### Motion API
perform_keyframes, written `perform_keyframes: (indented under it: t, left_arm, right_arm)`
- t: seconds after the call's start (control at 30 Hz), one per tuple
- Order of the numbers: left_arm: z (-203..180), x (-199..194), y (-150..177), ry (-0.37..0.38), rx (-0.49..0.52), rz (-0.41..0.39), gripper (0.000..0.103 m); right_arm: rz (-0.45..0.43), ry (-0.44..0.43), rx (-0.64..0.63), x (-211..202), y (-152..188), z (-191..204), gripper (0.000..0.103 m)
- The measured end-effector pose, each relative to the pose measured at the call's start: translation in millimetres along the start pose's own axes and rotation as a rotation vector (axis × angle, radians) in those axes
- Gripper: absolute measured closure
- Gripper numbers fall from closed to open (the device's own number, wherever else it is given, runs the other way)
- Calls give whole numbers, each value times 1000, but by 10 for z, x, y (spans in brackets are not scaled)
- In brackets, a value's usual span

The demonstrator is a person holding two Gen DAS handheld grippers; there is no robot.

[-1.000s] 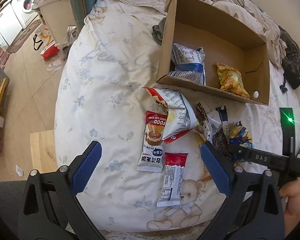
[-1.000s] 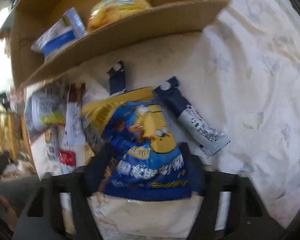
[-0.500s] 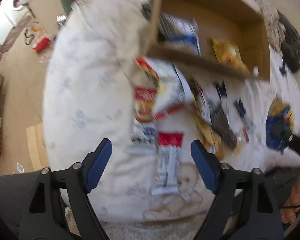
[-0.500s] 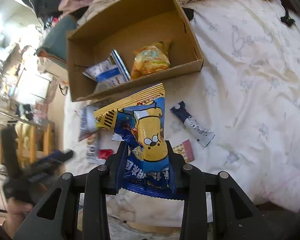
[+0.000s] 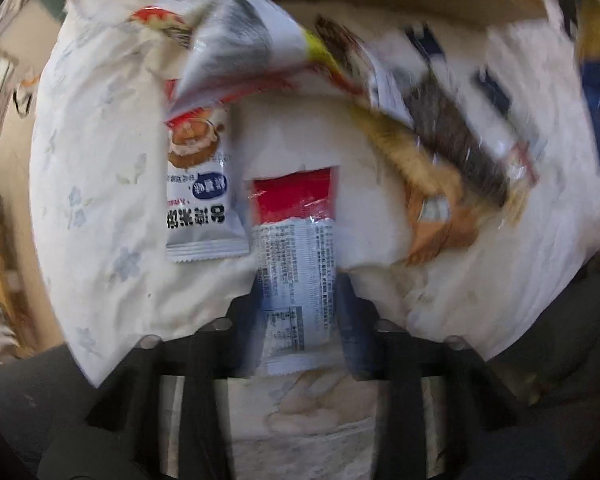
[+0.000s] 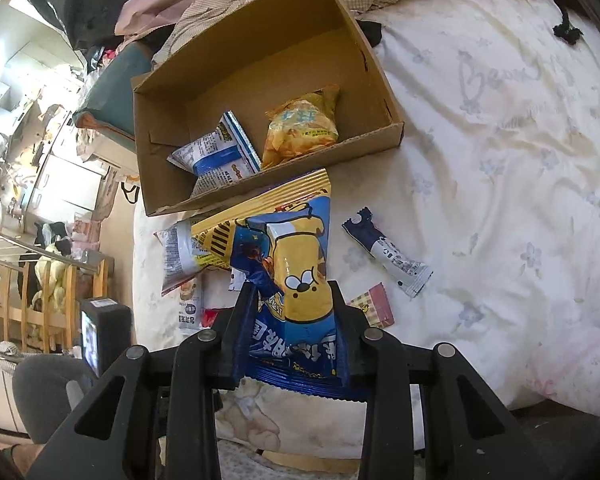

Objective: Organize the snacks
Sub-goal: 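Grasp the red-topped rice cake bar with left tool while right tool lifts blue bag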

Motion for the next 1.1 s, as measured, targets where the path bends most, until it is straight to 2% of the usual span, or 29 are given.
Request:
perform_keyframes:
  t: [0.27,0.47,0.6,0.67,0.77,0.97,1.1]
  left_arm:
    - [56,-277,160,70,-22,-83,76]
    - [190,-393,230,82,-47,-122,76]
    - [282,-574,282,89,-70,-183,76]
    - [361,-787,339,131,-110,-260,76]
    - [386,-1168,458,105,-115,-378,76]
    - [485,-1670,385,61,-121,-472,76]
    - [551,-1871,290,50,-124,-508,76]
  right_arm:
    - [2,-6,-5,17,-8,5,68]
    - [2,5,-35,41,-11,88,68]
    - [-6,0,-40,21,-5,97,68]
    - [-14,-12,-40,-10,7,98,68]
    - [-30,-30,-56,-75,35,128,68]
    - [-95,-70,-69,-234,-2,165,68]
    - [-189,-112,-121,-443,-28,263,69]
Point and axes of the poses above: each gripper's, at about its wrist camera, not at the fingertips, and x roughly the way its jaws point, z to its left, y to its underside, the point moved 2 cm from there along x, roughly the way its jaws point, and after that the axes turned 15 degrees about z, right-handed, at the moved point
